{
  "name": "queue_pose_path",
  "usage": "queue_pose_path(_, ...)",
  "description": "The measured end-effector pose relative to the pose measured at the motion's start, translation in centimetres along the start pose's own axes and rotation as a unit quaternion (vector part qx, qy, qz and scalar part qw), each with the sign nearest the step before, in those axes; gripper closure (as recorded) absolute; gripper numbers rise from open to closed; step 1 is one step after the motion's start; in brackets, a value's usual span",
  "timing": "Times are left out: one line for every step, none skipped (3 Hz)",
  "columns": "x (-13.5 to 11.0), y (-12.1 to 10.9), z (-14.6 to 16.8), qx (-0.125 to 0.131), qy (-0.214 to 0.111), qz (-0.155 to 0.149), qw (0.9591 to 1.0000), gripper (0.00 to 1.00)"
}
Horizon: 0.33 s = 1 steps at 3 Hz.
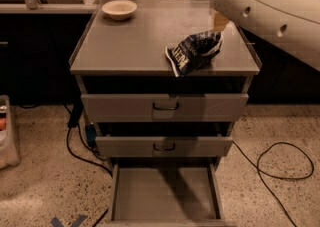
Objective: Pick blue chip bag from bottom drawer and place on counter
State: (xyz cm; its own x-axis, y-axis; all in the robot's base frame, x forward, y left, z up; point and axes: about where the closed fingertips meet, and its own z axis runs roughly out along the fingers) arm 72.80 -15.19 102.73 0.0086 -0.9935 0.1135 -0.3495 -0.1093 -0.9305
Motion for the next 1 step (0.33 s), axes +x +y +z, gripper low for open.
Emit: queue_pose_path(0.34,-0.28,-0.31,0.004,0.003,0.003,1.0,0.0)
